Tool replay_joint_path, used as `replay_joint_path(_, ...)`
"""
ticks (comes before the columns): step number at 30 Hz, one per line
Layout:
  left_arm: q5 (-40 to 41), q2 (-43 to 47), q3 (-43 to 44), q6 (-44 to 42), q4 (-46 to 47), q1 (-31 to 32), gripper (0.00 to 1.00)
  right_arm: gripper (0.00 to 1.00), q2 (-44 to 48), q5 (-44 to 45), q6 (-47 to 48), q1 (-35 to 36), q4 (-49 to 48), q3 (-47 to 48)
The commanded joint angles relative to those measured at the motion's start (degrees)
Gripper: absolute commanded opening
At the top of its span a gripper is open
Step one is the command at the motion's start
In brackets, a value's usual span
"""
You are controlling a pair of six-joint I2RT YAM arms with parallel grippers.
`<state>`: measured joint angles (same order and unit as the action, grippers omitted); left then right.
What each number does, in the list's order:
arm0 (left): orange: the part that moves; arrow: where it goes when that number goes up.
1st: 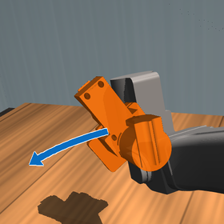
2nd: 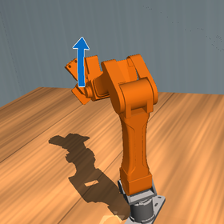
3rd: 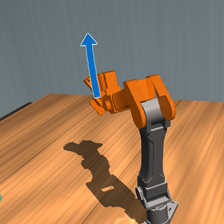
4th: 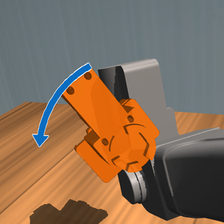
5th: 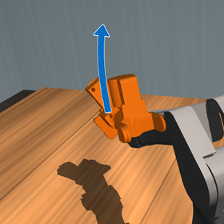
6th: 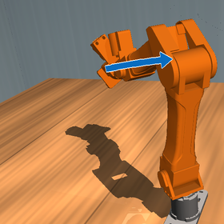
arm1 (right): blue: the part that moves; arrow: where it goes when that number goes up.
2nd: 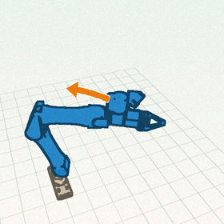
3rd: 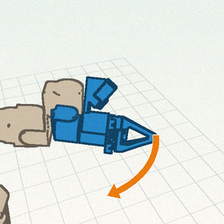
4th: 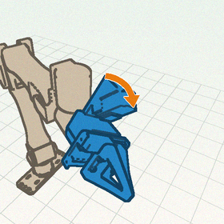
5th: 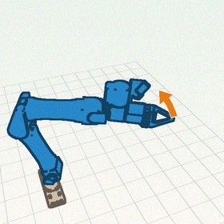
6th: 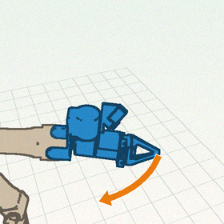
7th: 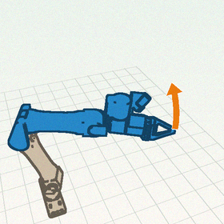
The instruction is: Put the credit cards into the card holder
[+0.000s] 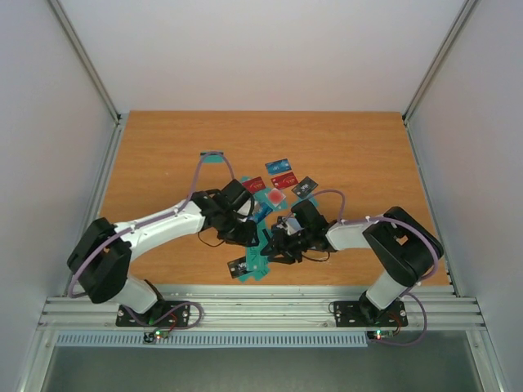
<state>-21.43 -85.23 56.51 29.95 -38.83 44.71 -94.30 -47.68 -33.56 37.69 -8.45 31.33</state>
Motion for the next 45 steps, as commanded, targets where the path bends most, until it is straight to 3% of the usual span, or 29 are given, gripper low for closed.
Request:
replay_joint_path(1,1.72,-3.80,-1.14,-5.36,-1.48,0.12,0.35,0.37,3.19,1.97,1.36,1.07,5.06,-0.31)
replay_joint_path(19,2.58,-11.37,0.22,-8.13,2.85,0.29,0.33,0.38,12.61,6.98,-0.59,3.86,9.33,-4.62)
replay_joint_path(32,3.56,-14.68,3.39,-8.77,2.23,0.30,0.33,0.39,13.38,7.09,-0.76,4.28,9.30,-5.84)
replay_joint_path(45,3.88,-15.95,-2.02,-7.72,6.21,0.57,0.33,0.42,11.95,6.99,-0.64,5.24,8.71,-4.94)
